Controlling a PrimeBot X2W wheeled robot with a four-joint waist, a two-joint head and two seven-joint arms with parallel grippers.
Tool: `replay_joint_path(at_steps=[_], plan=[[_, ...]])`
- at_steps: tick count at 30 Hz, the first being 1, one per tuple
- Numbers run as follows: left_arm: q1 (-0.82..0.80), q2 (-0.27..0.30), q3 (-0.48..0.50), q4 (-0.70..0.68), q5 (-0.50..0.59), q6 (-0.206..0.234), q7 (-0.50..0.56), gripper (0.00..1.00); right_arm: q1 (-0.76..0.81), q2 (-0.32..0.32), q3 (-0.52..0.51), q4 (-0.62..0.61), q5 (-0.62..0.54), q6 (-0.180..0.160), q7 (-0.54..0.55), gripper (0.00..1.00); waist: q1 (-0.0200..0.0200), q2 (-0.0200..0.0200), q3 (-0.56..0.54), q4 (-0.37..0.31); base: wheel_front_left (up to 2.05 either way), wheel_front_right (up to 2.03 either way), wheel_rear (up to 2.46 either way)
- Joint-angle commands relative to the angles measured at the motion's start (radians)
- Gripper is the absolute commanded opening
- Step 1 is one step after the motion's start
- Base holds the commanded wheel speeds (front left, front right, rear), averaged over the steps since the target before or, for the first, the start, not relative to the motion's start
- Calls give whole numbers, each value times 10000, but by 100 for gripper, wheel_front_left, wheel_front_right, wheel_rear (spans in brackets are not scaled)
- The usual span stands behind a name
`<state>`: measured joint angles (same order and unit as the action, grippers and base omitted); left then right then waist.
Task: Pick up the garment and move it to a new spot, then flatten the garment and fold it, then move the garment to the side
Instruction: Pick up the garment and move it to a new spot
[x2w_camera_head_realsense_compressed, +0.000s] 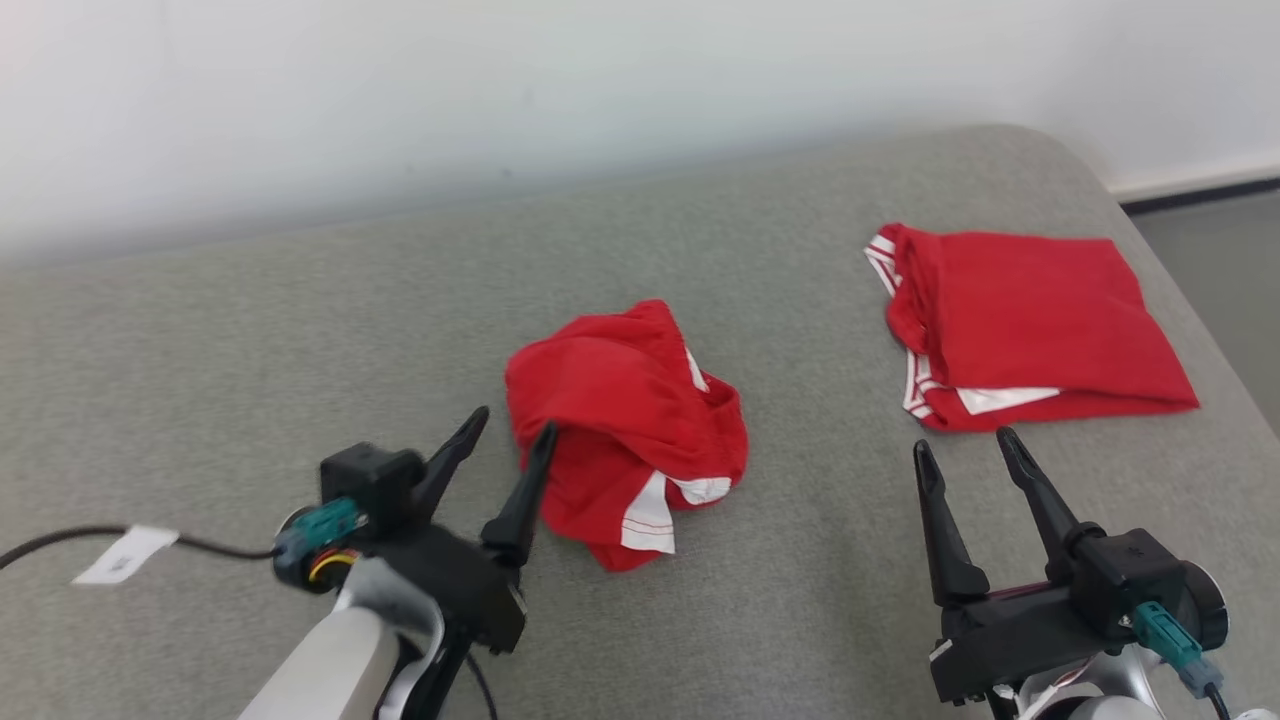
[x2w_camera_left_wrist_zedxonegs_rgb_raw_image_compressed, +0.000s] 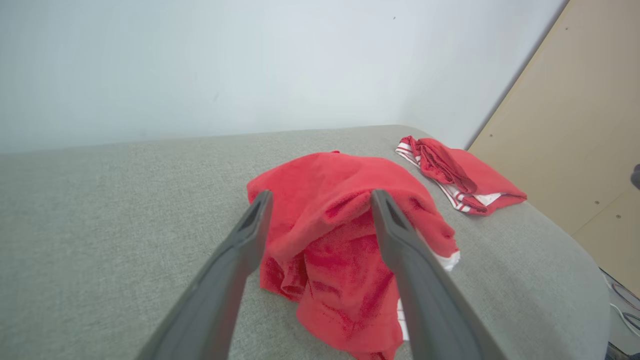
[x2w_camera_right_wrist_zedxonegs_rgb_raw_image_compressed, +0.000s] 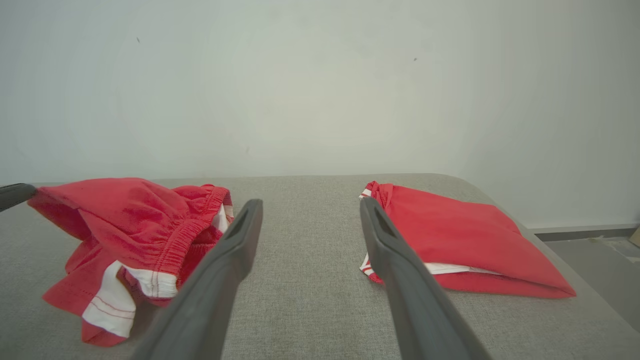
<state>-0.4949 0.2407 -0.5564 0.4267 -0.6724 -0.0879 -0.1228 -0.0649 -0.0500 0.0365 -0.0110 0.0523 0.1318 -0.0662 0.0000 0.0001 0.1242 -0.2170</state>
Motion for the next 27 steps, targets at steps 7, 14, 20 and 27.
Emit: replay_joint_path(at_steps=[7,14,20,27], plan=[[1739,657,444,-1648,-166,610,-657,100,446,-12,-424,-50,-107,-26,86,100,0,-1,-1049,1260,0,0,0],[3357,847,1508,-3154,89,929,-1416,100,779,-11,-845,228,515,-26,-326,100,0,-1,-1461,1807,0,0,0],[4807,94,3531,-4420,1051,330,-1417,100,774,-4,-905,849,626,-26,-1079,100,0,-1,-1520,1956,0,0,0],[5828,-895,5192,-4570,2197,-332,-1421,100,760,-7,-867,1416,363,-26,-1795,100,0,-1,-1469,2033,0,0,0]])
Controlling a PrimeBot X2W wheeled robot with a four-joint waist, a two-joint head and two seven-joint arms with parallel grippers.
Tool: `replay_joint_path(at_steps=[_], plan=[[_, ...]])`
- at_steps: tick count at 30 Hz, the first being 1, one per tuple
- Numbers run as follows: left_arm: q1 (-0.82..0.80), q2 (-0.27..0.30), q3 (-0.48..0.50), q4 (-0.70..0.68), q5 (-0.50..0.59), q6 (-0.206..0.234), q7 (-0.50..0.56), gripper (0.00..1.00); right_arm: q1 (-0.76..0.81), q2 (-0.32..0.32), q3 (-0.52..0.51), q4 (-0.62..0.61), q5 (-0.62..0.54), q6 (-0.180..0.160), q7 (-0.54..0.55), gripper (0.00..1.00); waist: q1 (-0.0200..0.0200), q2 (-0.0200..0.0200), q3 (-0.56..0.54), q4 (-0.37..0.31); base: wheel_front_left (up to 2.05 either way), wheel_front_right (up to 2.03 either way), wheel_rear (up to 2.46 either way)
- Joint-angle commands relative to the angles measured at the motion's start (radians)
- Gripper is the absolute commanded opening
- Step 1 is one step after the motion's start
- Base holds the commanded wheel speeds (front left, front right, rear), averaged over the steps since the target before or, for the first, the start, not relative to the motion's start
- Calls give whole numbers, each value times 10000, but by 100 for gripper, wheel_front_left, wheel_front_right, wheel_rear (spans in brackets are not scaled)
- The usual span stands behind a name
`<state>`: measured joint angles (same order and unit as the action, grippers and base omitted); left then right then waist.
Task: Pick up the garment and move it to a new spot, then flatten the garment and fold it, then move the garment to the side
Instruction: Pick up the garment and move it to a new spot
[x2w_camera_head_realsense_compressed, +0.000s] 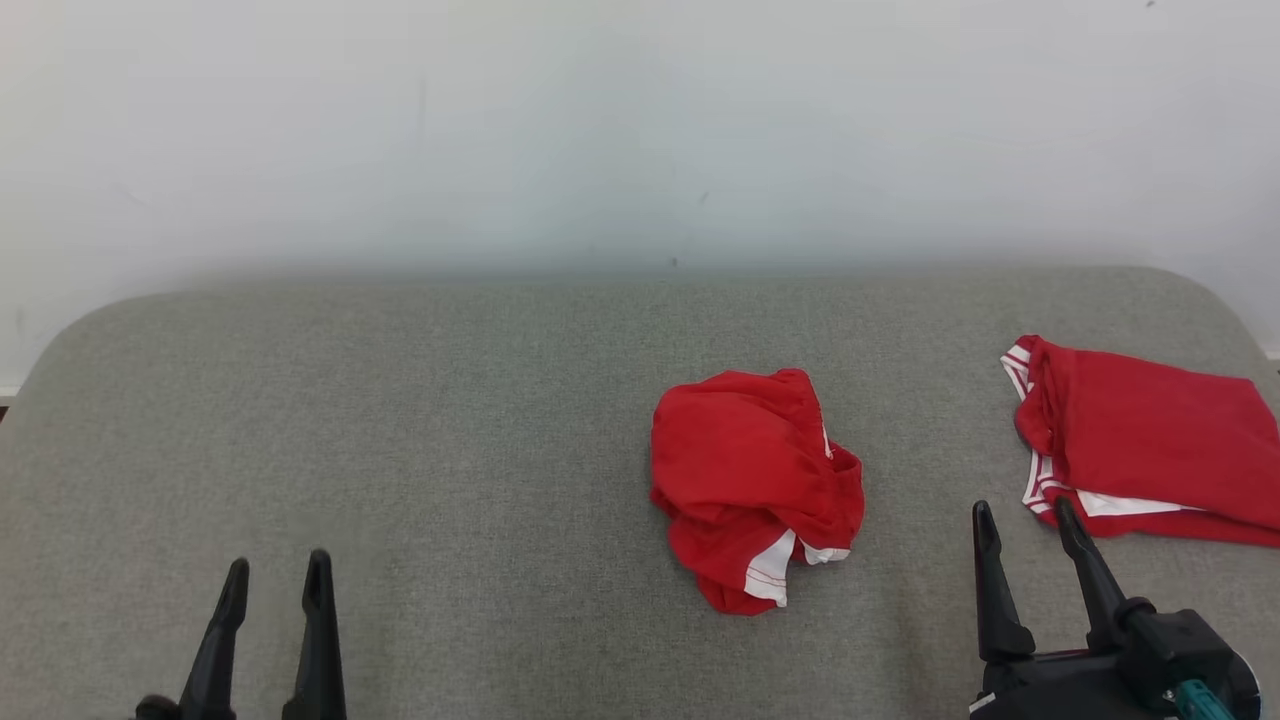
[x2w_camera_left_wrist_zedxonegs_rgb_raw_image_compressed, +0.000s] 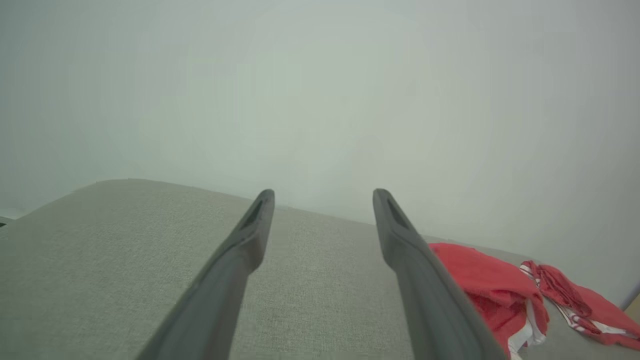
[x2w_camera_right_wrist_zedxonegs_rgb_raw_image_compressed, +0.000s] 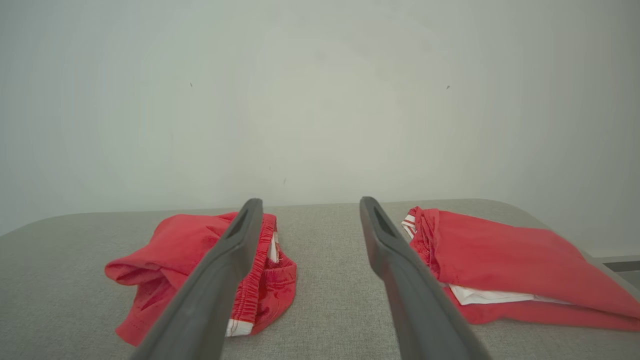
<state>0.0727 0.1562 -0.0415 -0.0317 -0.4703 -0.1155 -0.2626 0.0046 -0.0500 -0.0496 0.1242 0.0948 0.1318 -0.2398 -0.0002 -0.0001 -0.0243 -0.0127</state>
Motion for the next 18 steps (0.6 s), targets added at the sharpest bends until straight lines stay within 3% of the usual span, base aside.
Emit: replay_joint_path(at_steps=[1,9,18], plan=[[208,-127,150,14,341,-86,-23,100,78,-4,1,98,-172,-26,-105,100,2,1,26,-20,0,0,0],[675,-232,582,305,1572,-151,-24,100,183,-5,-106,618,-521,-26,-241,100,2,1,74,-138,0,0,0],[847,-2,245,1062,1908,-156,-25,100,277,-3,-246,1038,-840,-26,-254,100,2,1,116,-135,0,0,0]])
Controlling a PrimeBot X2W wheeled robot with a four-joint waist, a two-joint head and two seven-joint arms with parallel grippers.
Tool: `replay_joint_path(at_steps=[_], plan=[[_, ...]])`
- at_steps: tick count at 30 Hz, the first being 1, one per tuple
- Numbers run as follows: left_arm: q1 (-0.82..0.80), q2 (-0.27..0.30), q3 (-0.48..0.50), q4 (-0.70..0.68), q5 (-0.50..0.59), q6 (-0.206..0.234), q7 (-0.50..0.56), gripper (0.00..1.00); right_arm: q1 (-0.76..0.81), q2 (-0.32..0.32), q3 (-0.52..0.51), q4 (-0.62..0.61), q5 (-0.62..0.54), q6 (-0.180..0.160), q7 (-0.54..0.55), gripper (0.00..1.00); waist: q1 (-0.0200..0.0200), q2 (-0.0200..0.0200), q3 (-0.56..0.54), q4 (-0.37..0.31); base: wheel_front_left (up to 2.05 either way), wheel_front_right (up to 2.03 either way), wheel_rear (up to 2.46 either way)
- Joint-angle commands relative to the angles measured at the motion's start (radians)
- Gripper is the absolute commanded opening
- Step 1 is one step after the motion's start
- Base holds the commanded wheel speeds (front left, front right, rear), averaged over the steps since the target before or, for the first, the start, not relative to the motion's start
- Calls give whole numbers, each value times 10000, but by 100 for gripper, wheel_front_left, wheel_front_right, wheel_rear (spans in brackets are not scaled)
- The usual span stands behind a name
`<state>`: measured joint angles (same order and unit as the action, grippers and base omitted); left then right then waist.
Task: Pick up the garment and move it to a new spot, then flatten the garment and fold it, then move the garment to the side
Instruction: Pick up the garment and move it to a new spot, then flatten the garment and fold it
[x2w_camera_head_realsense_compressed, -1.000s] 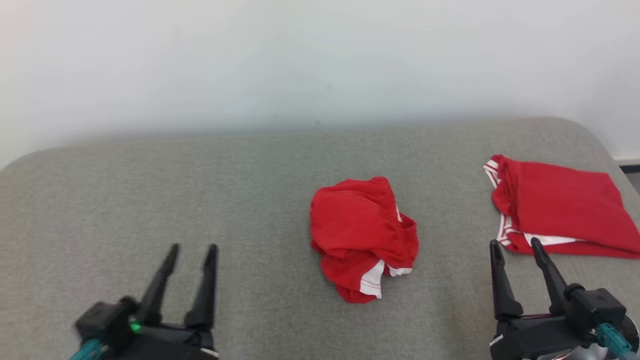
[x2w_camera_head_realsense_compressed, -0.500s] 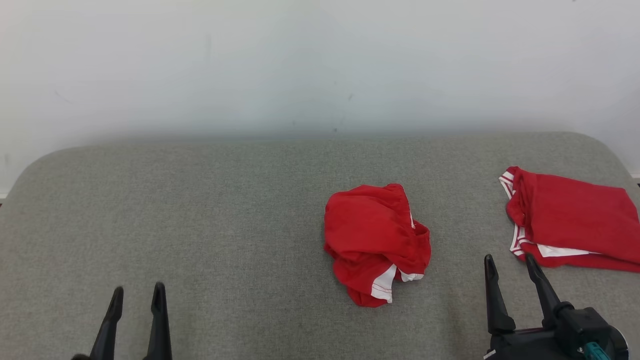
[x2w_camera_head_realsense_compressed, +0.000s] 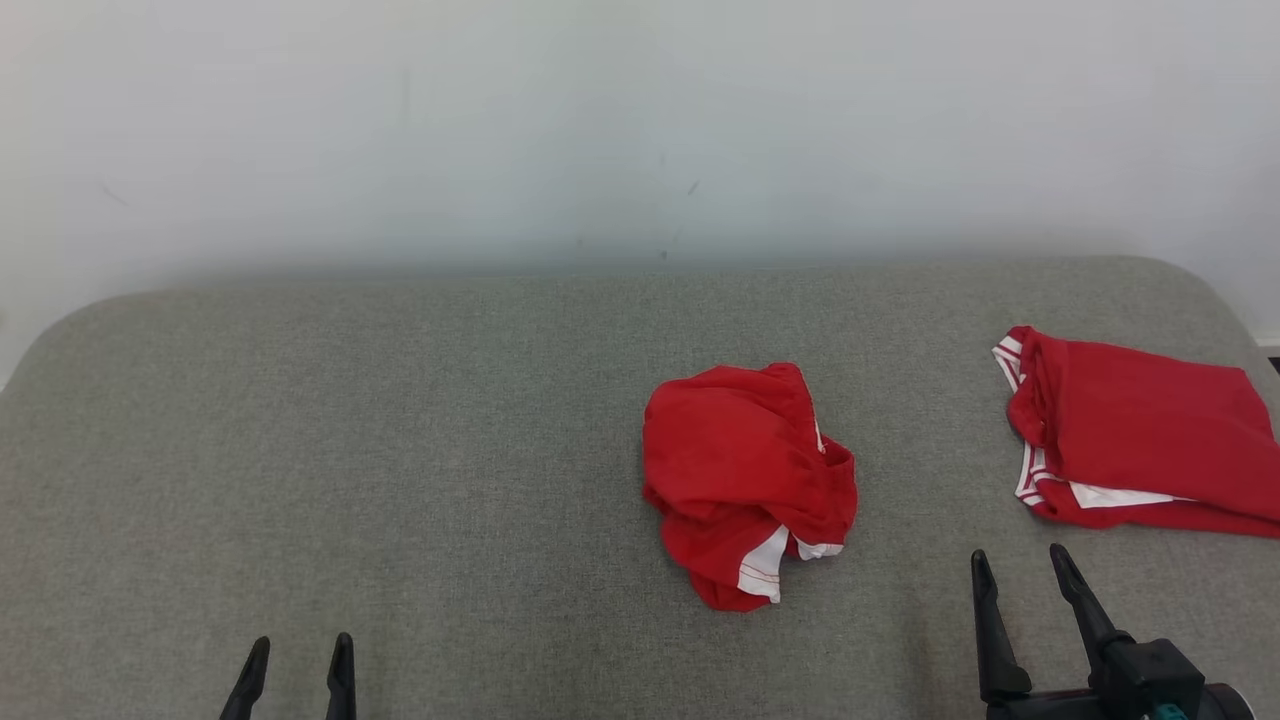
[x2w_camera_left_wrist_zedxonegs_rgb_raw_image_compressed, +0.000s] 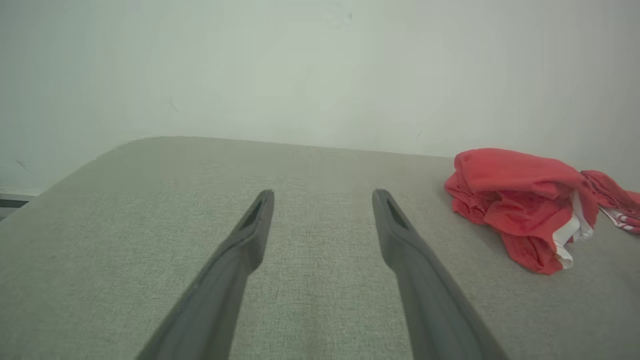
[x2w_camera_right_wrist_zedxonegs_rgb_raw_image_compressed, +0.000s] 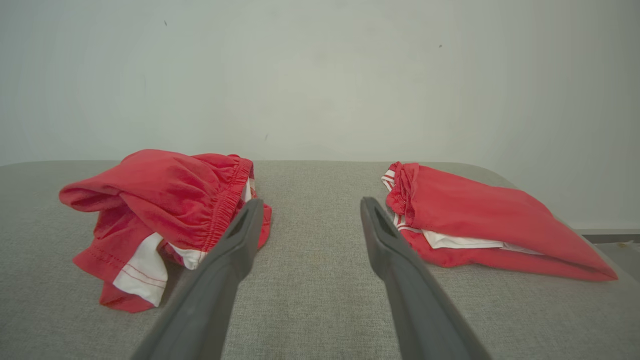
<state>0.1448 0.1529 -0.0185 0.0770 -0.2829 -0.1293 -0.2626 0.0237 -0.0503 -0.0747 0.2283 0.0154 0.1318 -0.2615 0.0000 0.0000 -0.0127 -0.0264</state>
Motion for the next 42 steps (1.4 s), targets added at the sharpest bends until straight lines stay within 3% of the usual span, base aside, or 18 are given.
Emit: replay_joint_path(at_steps=[1,23,31,36,42], plan=[[100,49,13,-3,18,-16,-25,100,71,0,-4,7,-35,-26,-38,100,0,0,10,4,0,0,0],[-89,171,-312,30,-43,-19,-26,100,-165,-1,216,-22,67,-26,-43,100,0,0,228,-1,0,0,0],[-636,310,-1041,-69,203,-7,-26,100,-302,1,329,-23,57,-26,-44,100,0,0,398,-405,0,0,0],[-1447,661,-2189,255,67,-7,-26,100,-450,-1,463,18,143,-26,-44,100,0,0,613,-961,0,0,0],[-3427,1161,-4383,983,98,-7,339,100,-623,-1,575,-13,160,-26,-44,100,0,0,925,-1707,0,0,0]])
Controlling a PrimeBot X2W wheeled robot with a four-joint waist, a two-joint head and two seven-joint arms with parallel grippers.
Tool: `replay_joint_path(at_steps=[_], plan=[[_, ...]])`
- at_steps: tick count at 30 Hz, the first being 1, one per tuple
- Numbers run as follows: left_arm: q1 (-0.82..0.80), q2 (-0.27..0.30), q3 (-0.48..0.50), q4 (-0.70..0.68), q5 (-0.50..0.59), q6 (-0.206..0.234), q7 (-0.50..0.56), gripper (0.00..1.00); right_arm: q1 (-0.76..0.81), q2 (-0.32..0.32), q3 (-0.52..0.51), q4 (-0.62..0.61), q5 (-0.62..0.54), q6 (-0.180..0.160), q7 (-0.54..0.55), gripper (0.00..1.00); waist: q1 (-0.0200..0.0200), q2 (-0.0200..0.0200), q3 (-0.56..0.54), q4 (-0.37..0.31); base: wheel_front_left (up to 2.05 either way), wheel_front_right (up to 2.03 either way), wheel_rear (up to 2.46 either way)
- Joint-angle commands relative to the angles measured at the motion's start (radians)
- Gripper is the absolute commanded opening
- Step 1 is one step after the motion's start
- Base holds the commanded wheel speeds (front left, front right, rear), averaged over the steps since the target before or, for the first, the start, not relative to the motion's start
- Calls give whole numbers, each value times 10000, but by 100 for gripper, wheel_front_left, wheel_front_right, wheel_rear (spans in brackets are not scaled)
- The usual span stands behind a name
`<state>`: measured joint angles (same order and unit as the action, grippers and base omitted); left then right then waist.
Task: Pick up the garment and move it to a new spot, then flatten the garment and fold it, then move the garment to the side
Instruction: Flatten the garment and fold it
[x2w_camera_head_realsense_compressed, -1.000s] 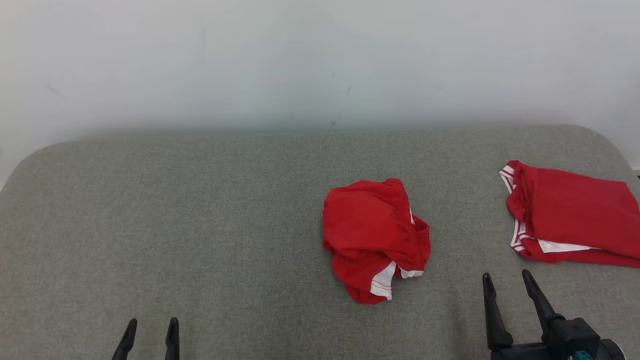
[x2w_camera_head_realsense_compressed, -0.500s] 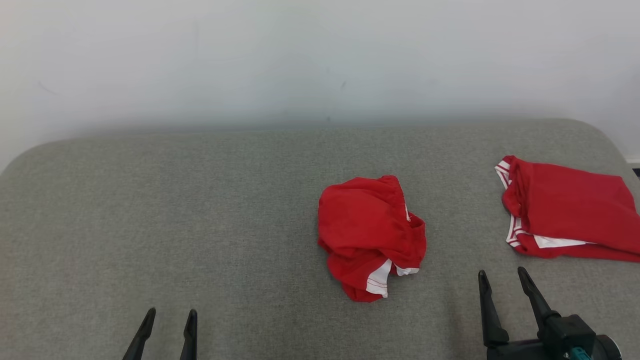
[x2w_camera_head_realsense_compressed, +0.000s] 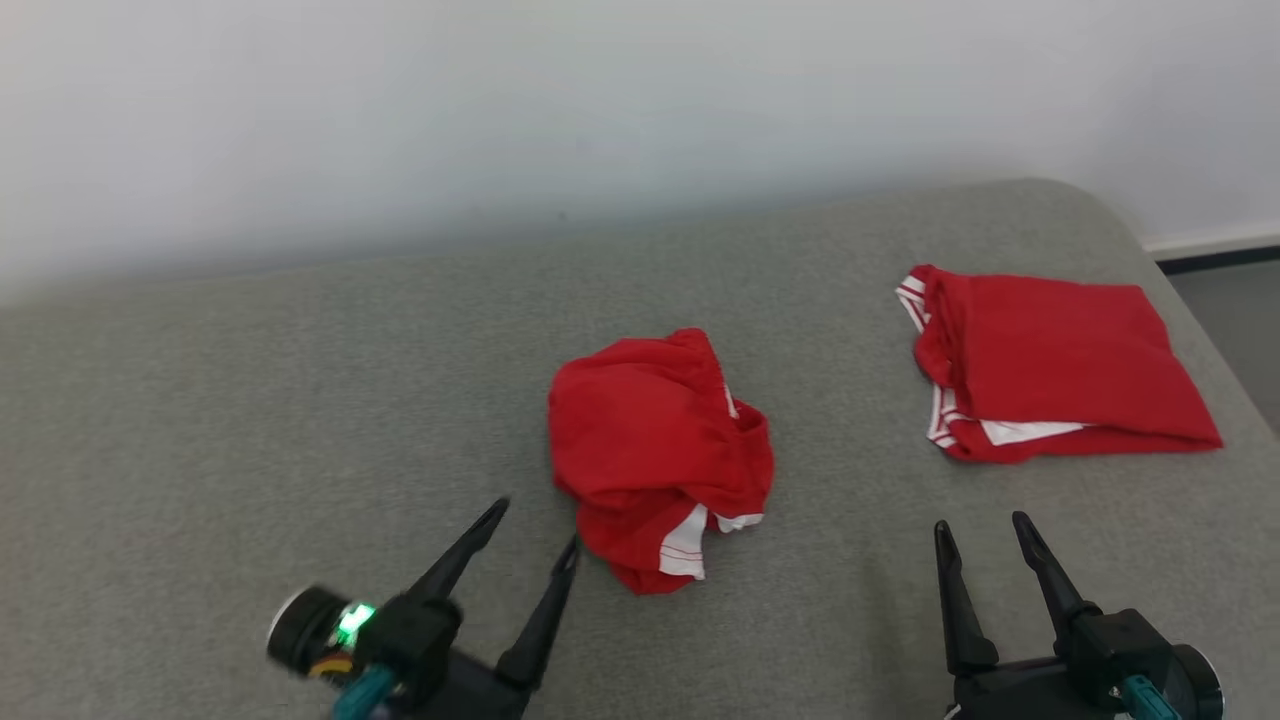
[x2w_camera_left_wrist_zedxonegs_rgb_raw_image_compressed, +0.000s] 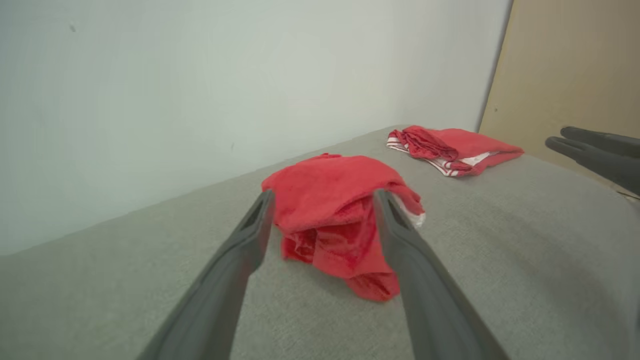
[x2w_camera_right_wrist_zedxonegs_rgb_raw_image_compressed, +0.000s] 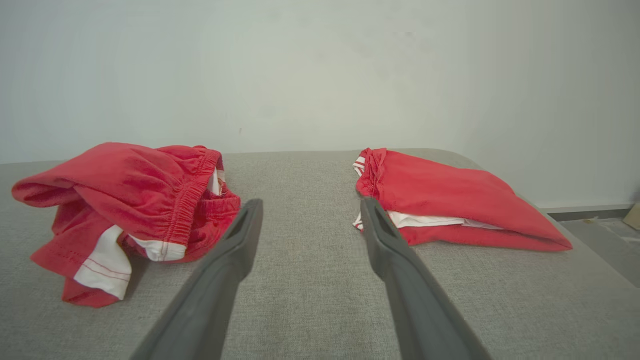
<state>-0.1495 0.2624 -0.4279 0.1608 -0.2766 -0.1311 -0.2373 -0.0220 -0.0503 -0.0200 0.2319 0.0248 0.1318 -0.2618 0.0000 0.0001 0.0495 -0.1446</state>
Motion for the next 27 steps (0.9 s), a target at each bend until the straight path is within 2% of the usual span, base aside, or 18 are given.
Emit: replay_joint_path(at_steps=[1,9,18,19,20,21,27], plan=[[-823,77,-485,299,19,10,161,100,-192,-1,61,-47,87,-26,-40,100,0,-1,351,-651,0,0,0],[-2971,46,-2029,1947,40,12,990,100,-263,1,174,-24,227,-26,-39,100,0,-1,680,-1629,0,0,0],[-4077,-142,-2377,3662,590,315,1243,100,-372,2,255,-47,339,-26,-39,100,0,-1,825,-2173,0,0,0],[-4148,-184,-2333,3759,564,372,1173,78,-373,1,261,-53,351,-26,-39,100,0,-1,832,-2186,0,0,0],[-4205,-237,-2285,3810,530,407,1036,3,-368,2,260,-66,358,-26,-39,100,0,-1,839,-2190,0,0,0],[-4252,-352,-2203,3841,383,433,870,0,-358,1,240,-80,367,-26,-41,100,0,-1,845,-2180,0,0,0],[-4829,-770,-2093,4063,105,380,559,0,-360,1,244,-89,367,-26,-39,100,0,-1,806,-1987,0,0,0]])
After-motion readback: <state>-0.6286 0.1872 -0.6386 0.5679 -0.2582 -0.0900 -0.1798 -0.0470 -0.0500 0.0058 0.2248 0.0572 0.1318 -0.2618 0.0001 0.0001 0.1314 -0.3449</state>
